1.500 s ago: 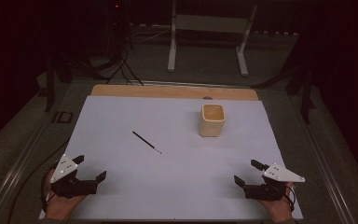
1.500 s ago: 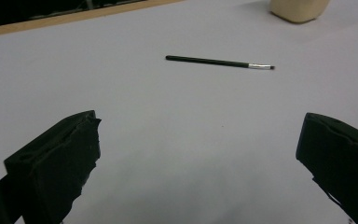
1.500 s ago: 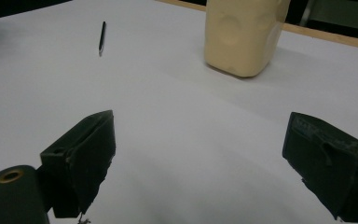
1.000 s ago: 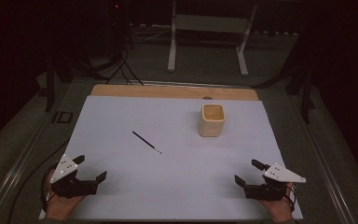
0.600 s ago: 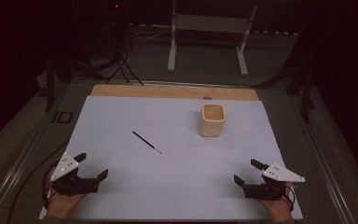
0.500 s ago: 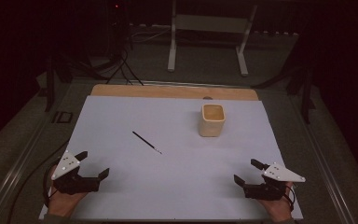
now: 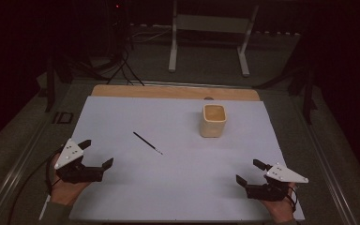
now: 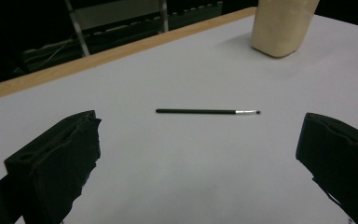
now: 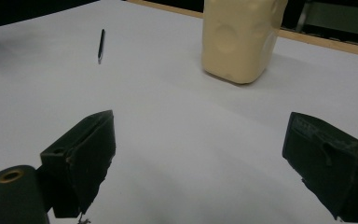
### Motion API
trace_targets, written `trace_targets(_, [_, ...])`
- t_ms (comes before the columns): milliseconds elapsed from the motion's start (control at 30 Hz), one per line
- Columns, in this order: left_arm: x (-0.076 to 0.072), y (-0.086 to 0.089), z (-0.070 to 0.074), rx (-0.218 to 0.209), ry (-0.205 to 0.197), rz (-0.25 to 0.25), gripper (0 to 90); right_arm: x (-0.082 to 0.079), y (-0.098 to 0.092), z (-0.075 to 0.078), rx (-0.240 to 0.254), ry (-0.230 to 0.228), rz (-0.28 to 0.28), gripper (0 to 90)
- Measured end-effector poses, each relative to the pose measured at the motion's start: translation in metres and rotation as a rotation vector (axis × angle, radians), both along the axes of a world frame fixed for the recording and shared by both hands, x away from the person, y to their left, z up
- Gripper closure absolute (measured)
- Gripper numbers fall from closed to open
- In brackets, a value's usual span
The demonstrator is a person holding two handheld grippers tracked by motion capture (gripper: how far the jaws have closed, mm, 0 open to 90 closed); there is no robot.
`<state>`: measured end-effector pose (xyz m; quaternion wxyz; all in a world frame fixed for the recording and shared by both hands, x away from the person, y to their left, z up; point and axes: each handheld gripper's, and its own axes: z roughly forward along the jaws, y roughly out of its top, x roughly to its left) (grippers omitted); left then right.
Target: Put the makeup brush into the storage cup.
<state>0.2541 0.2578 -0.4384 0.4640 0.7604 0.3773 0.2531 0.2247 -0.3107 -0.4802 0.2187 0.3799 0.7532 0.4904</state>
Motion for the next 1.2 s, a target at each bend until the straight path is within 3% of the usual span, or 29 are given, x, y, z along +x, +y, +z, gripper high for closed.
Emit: trace_targets(1200, [0.036,-0.017,0.03,0.005,-0.062,-0.026,0.7,-0.002,-0.004,0.005,0.024,-0.028,0.008,9.3])
